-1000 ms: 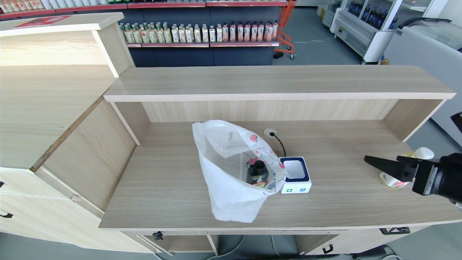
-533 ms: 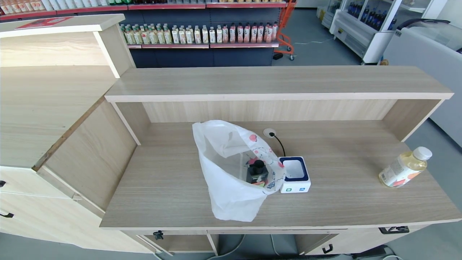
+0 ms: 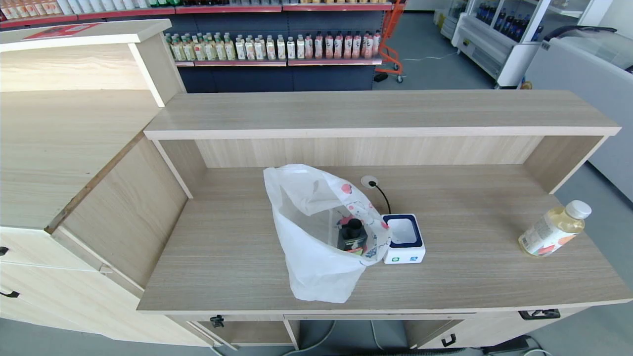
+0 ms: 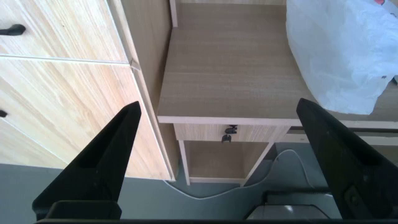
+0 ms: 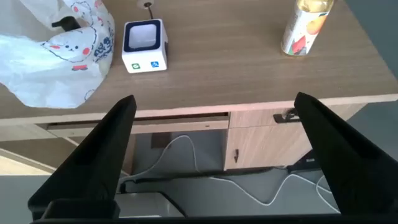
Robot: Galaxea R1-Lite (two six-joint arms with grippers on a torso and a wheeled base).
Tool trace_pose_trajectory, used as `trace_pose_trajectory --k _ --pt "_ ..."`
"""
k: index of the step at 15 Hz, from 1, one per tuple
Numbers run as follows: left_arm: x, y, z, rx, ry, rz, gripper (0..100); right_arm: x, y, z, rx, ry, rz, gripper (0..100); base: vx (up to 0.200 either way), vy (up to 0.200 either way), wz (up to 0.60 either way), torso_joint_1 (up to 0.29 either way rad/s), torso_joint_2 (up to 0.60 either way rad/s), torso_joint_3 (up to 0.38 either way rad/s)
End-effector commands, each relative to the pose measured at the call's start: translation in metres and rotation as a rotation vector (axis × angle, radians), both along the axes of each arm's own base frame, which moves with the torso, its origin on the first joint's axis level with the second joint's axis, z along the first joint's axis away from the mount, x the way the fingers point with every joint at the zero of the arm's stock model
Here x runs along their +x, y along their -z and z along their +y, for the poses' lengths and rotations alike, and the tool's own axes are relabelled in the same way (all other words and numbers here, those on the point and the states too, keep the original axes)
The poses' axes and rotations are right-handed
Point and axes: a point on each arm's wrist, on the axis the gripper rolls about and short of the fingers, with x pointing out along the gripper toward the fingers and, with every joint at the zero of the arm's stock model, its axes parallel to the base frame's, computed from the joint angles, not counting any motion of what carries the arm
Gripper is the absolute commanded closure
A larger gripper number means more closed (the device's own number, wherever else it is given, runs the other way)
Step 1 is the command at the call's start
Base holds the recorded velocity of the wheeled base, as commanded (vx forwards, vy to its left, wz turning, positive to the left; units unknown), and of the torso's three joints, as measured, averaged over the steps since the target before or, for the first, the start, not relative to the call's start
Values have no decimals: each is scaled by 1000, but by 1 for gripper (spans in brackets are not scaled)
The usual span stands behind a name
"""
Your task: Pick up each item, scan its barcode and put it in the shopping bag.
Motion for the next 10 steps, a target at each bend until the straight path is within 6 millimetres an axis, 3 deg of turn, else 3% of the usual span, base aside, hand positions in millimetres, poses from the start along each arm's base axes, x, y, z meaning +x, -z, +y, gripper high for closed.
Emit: trace_pose_trajectory --k 1,10 --pt "0 0 0 1 0 0 0 -1 1 0 -1 -2 -10 0 0 -200 0 2 2 7" --pt "0 0 0 4 -2 0 0 -1 1 0 5 -2 -10 0 0 -200 0 4 0 1"
